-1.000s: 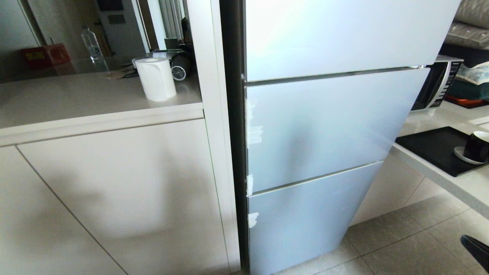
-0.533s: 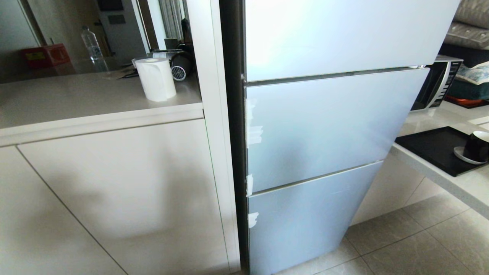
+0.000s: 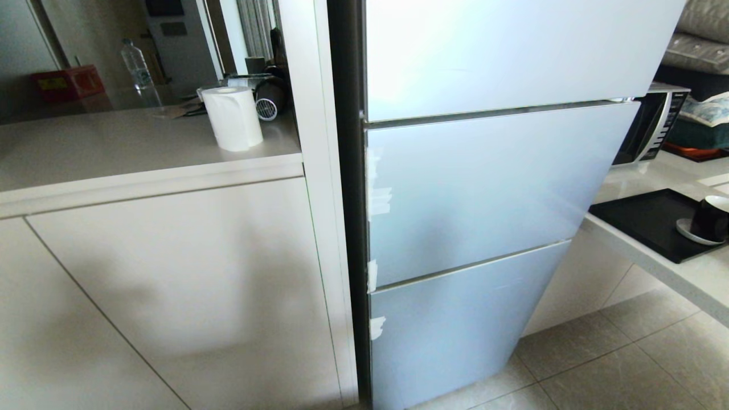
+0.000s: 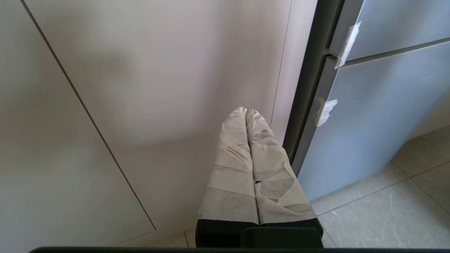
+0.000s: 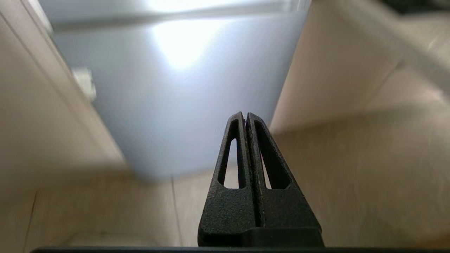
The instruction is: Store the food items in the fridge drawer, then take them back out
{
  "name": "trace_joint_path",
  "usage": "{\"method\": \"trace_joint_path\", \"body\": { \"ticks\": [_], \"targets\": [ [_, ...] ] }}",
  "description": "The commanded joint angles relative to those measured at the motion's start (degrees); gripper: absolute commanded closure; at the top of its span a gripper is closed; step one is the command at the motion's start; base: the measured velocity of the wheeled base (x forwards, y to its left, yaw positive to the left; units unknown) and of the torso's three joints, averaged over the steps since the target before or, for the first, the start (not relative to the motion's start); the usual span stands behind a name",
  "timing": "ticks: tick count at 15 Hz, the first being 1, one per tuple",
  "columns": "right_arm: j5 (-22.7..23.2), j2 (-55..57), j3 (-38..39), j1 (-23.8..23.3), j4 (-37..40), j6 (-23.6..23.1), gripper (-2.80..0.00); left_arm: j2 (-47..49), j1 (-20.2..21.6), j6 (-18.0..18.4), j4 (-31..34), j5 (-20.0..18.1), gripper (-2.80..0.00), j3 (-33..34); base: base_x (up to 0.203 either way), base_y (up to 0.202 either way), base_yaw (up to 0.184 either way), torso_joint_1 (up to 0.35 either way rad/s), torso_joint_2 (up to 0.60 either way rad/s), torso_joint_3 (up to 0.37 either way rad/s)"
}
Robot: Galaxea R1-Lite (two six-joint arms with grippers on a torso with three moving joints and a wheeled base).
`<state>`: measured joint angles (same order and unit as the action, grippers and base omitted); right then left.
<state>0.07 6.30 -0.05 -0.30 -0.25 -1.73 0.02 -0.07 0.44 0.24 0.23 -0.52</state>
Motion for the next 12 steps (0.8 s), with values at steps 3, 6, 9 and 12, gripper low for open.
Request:
{"method": "trace_joint_path", "body": {
  "ticks": [3, 6, 9, 12],
  "targets": [
    [0.0, -6.4, 0.0, 0.3, 0.2, 0.6, 0.0, -0.1, 0.0, 0.0, 0.0, 0.0, 0.0, 0.0, 0.0, 0.0, 0.0, 0.0, 0.0, 0.0],
    [0.0, -6.4, 0.0, 0.2, 0.2, 0.7, 0.0, -0.1, 0.0, 0.0, 0.0, 0.0, 0.0, 0.0, 0.0, 0.0, 0.0, 0.0, 0.0, 0.0],
    [-0.1, -6.4, 0.0, 0.2, 0.0, 0.9, 0.0, -0.1, 0.0, 0.0, 0.0, 0.0, 0.0, 0.0, 0.0, 0.0, 0.0, 0.0, 0.0, 0.0],
    [-0.1, -6.4, 0.0, 0.2, 0.0, 1.1, 0.0, -0.1, 0.0, 0.0, 0.0, 0.0, 0.0, 0.0, 0.0, 0.0, 0.0, 0.0, 0.0, 0.0]
  ]
}}
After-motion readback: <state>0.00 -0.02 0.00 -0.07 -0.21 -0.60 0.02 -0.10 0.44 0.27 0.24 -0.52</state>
